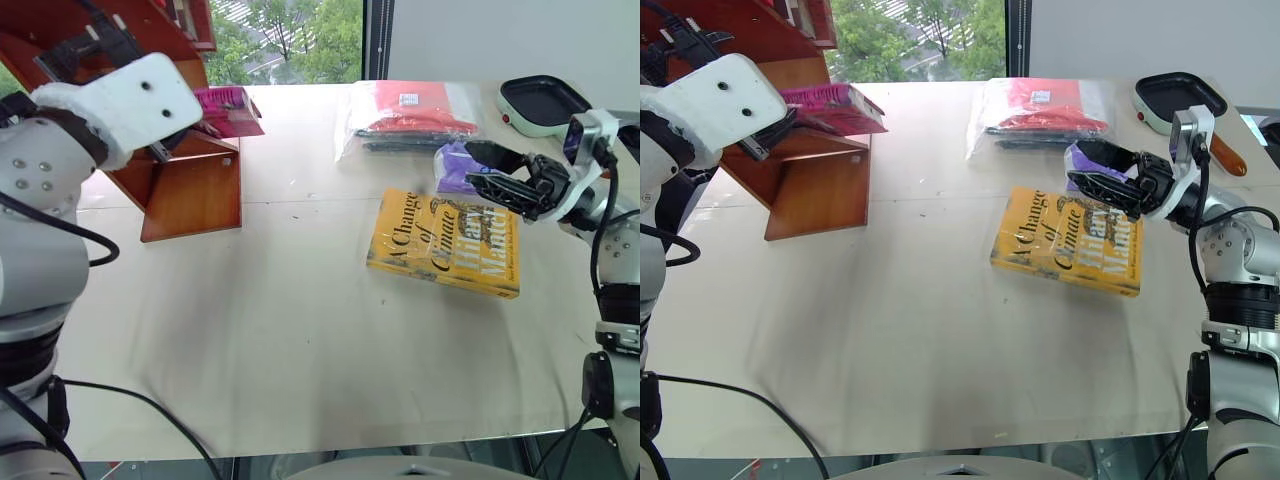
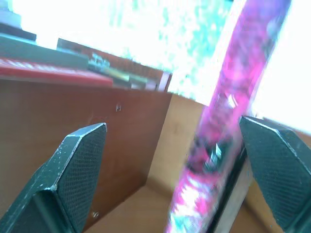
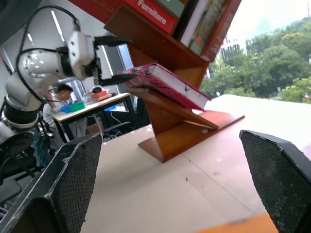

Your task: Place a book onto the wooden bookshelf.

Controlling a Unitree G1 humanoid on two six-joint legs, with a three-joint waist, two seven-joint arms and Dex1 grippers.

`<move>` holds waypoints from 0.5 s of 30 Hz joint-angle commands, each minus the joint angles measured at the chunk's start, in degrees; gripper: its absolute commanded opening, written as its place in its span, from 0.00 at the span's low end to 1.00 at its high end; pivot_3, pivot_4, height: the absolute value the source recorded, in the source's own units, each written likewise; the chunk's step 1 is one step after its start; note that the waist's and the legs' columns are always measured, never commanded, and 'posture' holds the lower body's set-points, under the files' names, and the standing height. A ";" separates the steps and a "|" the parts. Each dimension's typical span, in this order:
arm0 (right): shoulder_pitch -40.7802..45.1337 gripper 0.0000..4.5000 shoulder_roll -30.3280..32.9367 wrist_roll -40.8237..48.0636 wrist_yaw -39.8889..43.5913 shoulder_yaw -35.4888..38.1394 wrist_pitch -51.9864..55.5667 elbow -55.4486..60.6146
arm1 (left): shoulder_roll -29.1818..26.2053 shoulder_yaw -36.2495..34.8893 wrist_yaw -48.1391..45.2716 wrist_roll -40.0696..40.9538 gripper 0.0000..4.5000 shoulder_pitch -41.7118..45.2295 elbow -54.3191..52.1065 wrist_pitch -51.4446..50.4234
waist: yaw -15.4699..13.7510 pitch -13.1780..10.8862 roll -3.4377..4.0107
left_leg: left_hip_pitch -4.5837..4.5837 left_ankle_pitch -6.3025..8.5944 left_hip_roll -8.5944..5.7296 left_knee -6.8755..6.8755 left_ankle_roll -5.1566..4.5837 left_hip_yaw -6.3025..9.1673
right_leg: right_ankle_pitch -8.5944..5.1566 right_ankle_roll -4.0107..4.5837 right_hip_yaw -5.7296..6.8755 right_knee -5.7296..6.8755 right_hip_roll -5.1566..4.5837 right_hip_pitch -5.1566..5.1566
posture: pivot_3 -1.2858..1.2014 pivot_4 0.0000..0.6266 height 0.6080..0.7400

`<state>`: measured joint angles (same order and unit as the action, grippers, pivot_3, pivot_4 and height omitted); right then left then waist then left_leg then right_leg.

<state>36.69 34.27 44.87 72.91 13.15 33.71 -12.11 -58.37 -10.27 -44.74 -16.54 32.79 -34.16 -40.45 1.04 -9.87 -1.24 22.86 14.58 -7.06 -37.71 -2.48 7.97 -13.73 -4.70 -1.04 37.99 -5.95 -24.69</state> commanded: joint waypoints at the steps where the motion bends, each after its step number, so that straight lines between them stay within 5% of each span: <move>1: -1.50 1.00 1.35 0.23 1.03 1.00 -0.61 2.57 | 6.21 -7.15 -0.49 8.60 0.99 -2.83 -7.17 2.53 | -0.09 0.01 0.01 | 0.01 0.00 0.01 -0.03 0.00 0.00 | 0.01 0.02 0.01 -0.01 -0.01 0.00 | 0.52 0.24 1.00; 7: -7.04 1.00 1.92 -8.73 1.42 -1.10 -12.16 -0.35 | 23.31 -11.43 -4.49 26.66 0.99 -25.16 -12.71 -6.32 | 0.02 0.26 0.23 | -0.11 0.00 0.06 -0.18 0.00 -0.10 | 0.09 0.06 -0.08 0.00 0.01 0.13 | 0.52 0.24 1.00; 11: -14.88 1.00 1.51 -12.98 0.33 1.55 -22.92 -3.22 | 29.96 -9.08 -2.78 29.14 0.99 -42.89 -12.22 -2.31 | -0.55 0.26 0.15 | -0.10 0.01 0.08 -0.23 -0.01 -0.07 | 0.10 0.07 -0.07 -0.01 0.03 0.16 | 0.52 0.24 1.00; 15: -24.54 1.00 3.27 -14.61 1.46 4.60 -30.19 -2.89 | 33.81 -7.47 0.47 30.11 0.99 -49.89 -10.00 2.70 | -1.80 0.36 0.47 | -0.32 0.05 0.09 -0.30 -0.06 -0.03 | 0.28 0.18 -0.09 -0.12 0.02 0.48 | 0.52 0.24 1.00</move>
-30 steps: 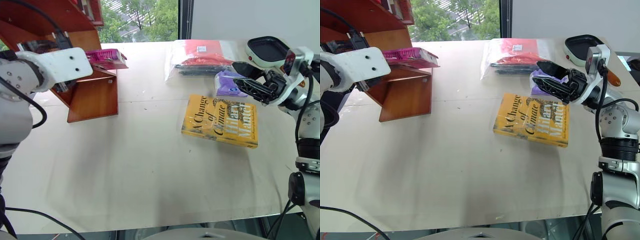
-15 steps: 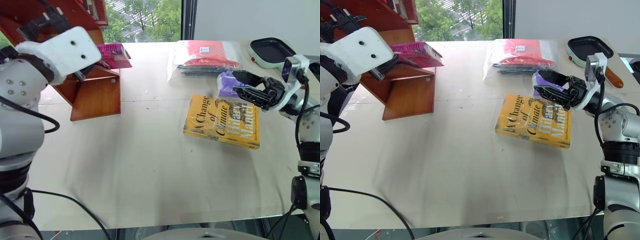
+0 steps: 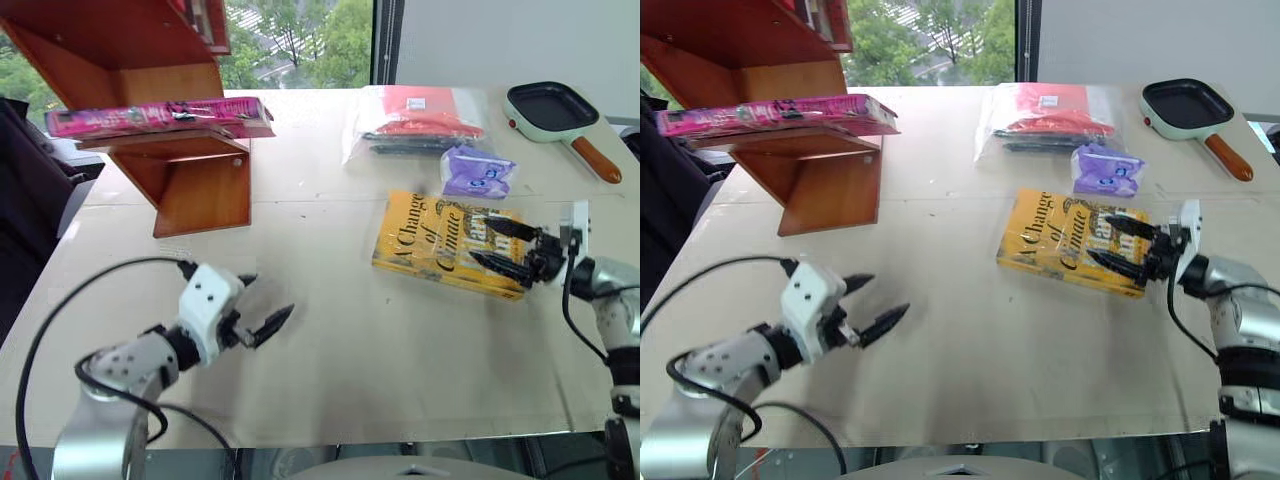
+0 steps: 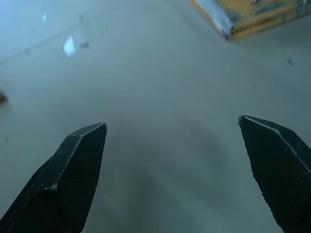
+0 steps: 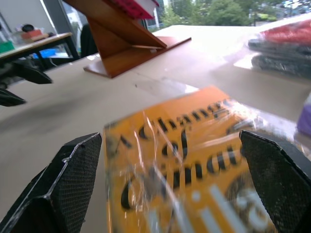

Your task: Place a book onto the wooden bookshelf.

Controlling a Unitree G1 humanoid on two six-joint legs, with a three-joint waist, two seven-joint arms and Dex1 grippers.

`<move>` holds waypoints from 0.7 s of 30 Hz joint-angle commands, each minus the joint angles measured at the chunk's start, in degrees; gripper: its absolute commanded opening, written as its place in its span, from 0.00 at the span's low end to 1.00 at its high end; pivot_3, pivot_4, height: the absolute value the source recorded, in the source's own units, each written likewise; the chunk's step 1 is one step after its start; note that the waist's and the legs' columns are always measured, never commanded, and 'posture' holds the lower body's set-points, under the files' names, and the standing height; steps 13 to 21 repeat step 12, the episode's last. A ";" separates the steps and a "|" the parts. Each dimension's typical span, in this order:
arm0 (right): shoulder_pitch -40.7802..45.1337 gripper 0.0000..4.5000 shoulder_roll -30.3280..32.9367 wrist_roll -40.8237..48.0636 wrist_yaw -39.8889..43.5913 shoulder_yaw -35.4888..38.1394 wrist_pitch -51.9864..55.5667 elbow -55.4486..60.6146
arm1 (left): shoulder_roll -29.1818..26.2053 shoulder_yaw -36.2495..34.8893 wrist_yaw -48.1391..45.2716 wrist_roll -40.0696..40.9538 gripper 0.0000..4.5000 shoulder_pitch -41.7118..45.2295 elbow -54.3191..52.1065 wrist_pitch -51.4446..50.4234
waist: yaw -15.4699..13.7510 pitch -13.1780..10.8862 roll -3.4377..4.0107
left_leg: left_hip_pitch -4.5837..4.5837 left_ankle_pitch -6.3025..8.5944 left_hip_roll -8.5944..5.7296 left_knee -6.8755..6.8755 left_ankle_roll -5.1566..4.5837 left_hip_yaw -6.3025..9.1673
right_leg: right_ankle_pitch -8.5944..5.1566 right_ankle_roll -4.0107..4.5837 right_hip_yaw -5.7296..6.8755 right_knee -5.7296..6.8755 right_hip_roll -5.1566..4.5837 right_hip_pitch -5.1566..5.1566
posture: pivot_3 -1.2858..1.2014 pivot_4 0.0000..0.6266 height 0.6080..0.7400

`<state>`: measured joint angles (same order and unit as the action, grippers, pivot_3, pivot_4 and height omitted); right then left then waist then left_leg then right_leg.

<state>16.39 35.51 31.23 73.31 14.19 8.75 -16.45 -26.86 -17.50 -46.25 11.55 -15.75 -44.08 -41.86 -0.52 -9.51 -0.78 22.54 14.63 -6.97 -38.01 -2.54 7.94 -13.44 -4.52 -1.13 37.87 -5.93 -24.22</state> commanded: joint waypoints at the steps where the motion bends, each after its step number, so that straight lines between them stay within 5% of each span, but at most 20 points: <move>1: -6.60 1.00 2.52 -1.32 1.40 4.09 -6.54 1.85 | 3.36 -0.33 2.45 2.73 0.99 -2.17 0.38 5.29 | -0.57 -0.01 0.06 | -0.15 0.12 0.00 -0.01 -0.19 -0.01 | 0.01 -0.01 0.02 -0.02 0.01 0.15 | 0.52 0.24 1.00; 9: -20.47 1.00 4.23 -2.67 -1.04 9.42 -12.63 1.92 | 3.76 1.95 3.99 4.45 0.99 -4.97 6.21 9.87 | 0.21 0.12 0.24 | -0.88 0.29 0.16 -0.02 0.01 -0.15 | -0.06 0.09 0.05 -0.11 0.07 0.90 | 0.52 0.24 1.00; 21: -22.01 1.00 4.09 -2.60 -2.14 9.86 -12.70 2.05 | 1.84 3.85 3.55 4.04 0.99 -5.02 7.60 12.59 | 0.52 0.14 0.25 | -0.95 0.28 0.29 -0.02 -0.01 -0.25 | -0.01 0.16 0.05 -0.10 0.09 0.90 | 0.52 0.24 1.00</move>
